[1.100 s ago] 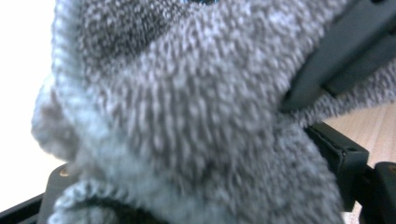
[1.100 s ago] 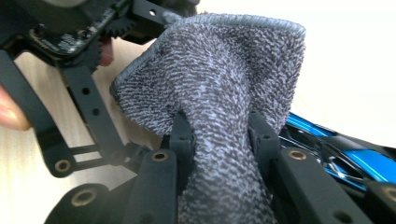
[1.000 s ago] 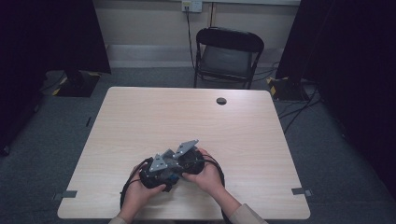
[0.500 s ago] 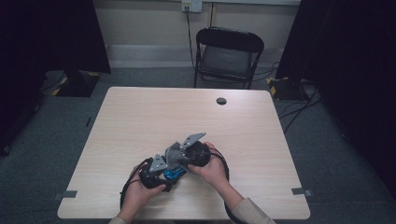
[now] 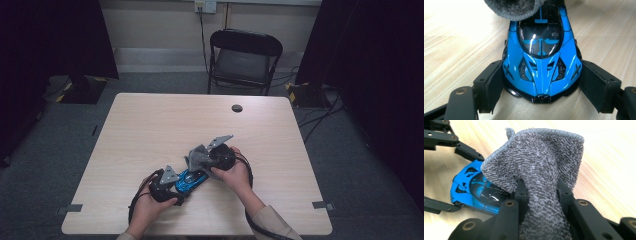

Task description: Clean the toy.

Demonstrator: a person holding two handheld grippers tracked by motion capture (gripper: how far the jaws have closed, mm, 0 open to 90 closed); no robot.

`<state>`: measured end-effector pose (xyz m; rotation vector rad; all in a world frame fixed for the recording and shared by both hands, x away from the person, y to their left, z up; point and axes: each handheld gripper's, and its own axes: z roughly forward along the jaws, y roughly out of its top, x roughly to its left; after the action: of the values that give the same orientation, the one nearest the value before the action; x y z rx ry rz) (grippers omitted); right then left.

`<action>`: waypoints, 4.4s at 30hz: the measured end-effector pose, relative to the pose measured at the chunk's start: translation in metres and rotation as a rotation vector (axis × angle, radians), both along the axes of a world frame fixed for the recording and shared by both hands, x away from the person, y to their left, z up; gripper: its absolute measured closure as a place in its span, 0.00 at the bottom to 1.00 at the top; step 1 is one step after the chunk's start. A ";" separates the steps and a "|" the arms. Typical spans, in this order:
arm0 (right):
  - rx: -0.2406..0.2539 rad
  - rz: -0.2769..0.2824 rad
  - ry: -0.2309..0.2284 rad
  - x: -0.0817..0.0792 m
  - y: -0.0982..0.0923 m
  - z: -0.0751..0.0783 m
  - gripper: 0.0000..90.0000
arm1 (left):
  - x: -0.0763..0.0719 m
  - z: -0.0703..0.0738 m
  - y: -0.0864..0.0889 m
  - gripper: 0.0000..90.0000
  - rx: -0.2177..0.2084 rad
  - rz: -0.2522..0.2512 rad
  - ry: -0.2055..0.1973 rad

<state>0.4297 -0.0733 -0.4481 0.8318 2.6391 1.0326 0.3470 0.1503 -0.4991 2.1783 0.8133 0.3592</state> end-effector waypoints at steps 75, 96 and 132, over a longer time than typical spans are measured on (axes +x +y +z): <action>-0.024 -0.002 -0.010 0.011 0.027 0.000 0.76 | -0.002 0.000 0.000 0.26 0.005 0.007 -0.009; 0.057 0.149 -0.011 -0.041 0.027 0.005 0.76 | -0.001 0.000 0.001 0.26 0.001 0.010 0.003; 0.027 0.162 0.022 -0.037 0.011 -0.008 0.77 | 0.002 0.000 -0.008 0.21 0.013 0.004 -0.006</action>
<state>0.3925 -0.0618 -0.4561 0.6465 2.7550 1.1049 0.3485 0.1422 -0.4991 2.1867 0.8143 0.3744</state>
